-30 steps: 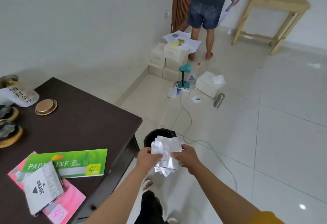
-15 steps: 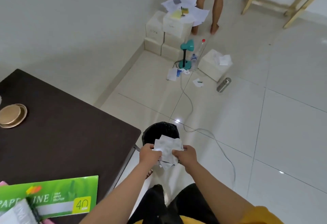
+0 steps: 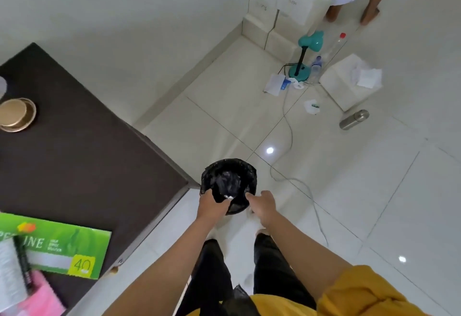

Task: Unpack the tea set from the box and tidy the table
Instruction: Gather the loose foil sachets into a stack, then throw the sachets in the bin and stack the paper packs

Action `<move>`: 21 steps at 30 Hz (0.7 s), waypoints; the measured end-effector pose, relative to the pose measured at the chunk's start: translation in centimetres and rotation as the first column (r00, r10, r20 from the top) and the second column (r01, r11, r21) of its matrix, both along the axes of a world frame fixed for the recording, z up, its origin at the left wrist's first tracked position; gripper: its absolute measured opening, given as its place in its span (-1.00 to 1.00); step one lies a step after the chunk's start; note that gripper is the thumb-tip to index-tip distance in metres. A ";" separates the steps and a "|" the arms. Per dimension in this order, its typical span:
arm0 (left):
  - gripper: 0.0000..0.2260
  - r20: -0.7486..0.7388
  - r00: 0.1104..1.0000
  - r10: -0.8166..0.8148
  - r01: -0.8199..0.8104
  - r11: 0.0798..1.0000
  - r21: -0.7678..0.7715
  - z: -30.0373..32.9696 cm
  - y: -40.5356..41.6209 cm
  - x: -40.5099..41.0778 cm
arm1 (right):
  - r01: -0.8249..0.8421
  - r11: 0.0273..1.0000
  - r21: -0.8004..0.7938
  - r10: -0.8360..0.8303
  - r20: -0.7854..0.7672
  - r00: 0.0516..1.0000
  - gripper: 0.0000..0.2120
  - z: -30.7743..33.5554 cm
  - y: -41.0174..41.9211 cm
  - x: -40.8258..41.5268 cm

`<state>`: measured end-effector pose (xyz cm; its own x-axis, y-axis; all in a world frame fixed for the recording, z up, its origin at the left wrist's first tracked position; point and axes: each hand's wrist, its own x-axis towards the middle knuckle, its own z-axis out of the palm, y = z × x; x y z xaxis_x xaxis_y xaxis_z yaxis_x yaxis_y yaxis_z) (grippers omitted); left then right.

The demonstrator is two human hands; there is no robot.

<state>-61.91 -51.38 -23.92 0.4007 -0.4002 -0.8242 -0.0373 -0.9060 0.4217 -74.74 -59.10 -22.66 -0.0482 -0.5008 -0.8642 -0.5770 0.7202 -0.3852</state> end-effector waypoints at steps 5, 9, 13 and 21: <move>-0.49 0.065 0.992 0.111 -0.111 0.994 -0.011 3.1 -1.5 -3.9 | -0.160 0.987 -0.033 0.160 0.005 0.987 -0.51 0.5 -2.9 -1.7; -0.53 0.133 0.965 0.226 -0.220 0.974 -0.054 4.2 -1.7 -5.6 | -0.363 0.924 -0.122 0.368 0.022 0.930 -0.88 1.6 -4.5 -1.2; -0.71 0.243 0.878 0.412 -0.366 0.906 -0.213 5.7 -0.9 -5.1 | -0.440 0.868 -0.228 0.472 0.110 0.875 -0.69 3.2 -4.7 1.7; -0.83 0.432 0.600 0.673 -0.498 0.737 -0.457 9.0 3.8 -1.5 | -0.366 0.725 -0.583 0.623 0.327 0.711 -0.91 9.0 0.5 9.8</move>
